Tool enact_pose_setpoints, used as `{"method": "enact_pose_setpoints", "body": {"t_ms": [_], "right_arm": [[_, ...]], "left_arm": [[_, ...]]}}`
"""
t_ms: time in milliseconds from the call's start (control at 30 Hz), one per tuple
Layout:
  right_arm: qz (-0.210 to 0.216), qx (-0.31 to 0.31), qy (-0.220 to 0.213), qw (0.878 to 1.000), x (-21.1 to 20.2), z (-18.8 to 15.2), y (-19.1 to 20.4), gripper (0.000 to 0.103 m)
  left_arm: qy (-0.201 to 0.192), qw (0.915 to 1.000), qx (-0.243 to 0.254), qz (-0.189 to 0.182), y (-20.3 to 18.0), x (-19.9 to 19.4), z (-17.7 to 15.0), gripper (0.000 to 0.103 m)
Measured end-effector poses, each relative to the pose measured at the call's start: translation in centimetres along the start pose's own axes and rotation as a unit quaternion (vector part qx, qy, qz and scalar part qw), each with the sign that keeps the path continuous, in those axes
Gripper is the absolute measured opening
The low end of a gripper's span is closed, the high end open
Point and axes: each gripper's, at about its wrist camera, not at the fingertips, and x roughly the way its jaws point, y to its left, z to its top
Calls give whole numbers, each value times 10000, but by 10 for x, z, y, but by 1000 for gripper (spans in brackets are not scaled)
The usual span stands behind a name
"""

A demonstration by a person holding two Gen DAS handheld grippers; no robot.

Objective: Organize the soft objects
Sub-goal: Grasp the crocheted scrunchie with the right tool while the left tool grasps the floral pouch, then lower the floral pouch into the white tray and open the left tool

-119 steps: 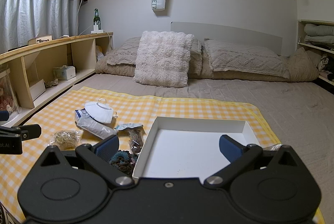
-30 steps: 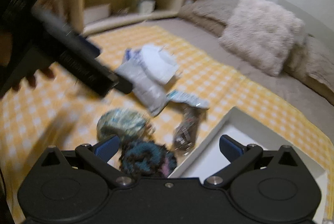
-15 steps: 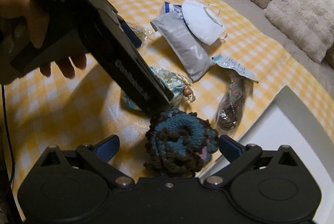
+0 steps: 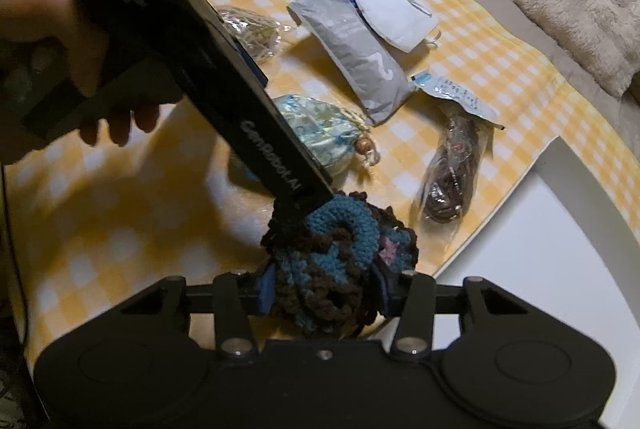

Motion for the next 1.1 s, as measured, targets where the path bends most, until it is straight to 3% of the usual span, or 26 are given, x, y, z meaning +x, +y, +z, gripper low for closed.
{"method": "enact_pose_setpoints", "body": {"t_ms": [67, 233, 333, 533, 700, 900, 1100], "right_arm": [[68, -46, 3, 10000, -3, -2, 3, 46], [90, -30, 11, 10000, -8, -5, 9, 46], [72, 53, -10, 10000, -11, -5, 7, 46], [-15, 285, -284, 9992, -23, -1, 0, 46], [-168, 636, -877, 9940, -51, 3, -16, 46], [-576, 1084, -1625, 9790, -91, -1, -33, 46], [-816, 1476, -2040, 9643, -121, -15, -45, 46]], "left_arm": [[-64, 10000, 16, 62, -2, -1, -1, 82], [-167, 9998, -3, 83, 2, -9, -5, 67], [-172, 9998, -78, -11, 4, -14, -7, 63], [-538, 9981, -305, -83, 12, -47, -8, 62], [-1129, 9925, -468, -67, 16, -87, -7, 62], [-1749, 9828, -596, -78, 11, -126, -10, 62], [-2119, 9748, -654, -246, -8, -149, -11, 62]]}}
